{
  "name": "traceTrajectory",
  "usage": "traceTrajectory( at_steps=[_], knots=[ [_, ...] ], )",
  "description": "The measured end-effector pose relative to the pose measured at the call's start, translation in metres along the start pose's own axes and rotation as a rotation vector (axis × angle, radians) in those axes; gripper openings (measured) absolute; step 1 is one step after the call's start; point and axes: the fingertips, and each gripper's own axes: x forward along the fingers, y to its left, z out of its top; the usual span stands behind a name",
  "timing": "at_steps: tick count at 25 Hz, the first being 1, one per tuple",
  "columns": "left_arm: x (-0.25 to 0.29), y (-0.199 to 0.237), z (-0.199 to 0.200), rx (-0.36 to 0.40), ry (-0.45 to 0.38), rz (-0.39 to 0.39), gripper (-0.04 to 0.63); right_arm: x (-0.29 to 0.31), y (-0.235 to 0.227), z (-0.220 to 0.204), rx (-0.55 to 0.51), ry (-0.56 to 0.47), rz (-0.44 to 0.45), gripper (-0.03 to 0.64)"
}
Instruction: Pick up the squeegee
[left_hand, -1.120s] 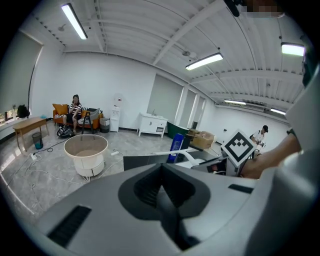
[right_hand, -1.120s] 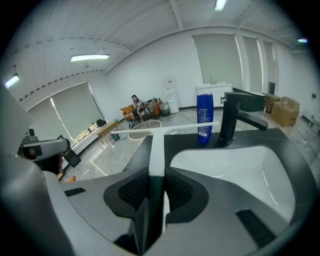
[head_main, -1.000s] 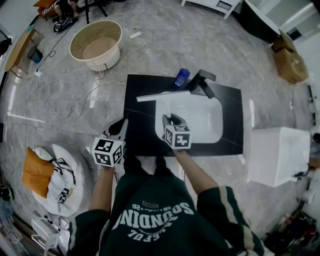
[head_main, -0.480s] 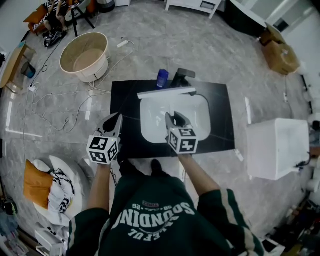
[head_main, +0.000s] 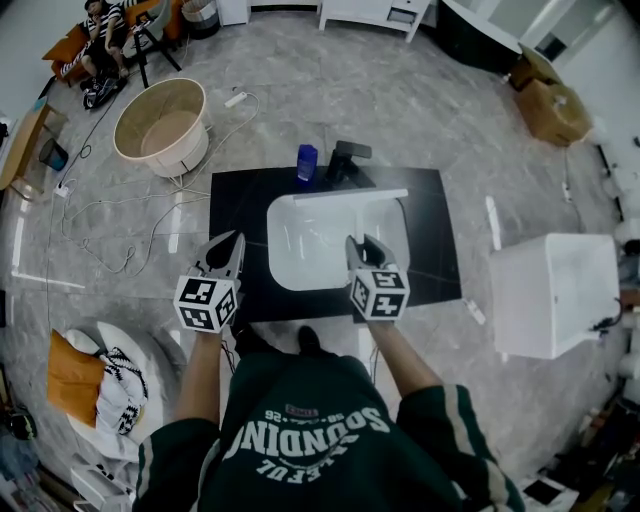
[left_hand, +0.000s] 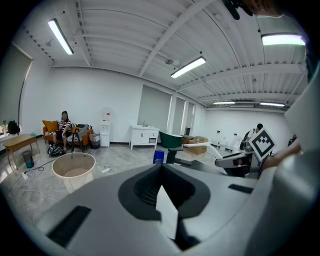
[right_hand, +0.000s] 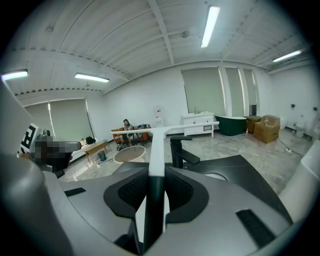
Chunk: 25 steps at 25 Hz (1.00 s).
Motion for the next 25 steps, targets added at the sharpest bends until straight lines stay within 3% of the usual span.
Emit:
traceTrajectory(
  at_steps=[25],
  knots=[
    [0.0029,-0.0049,-0.0021,-0.029,-0.007,0.003,0.002,0.0028,0.0026,0.0048,-0.047,-0.02,0.016,0.087]
  ],
)
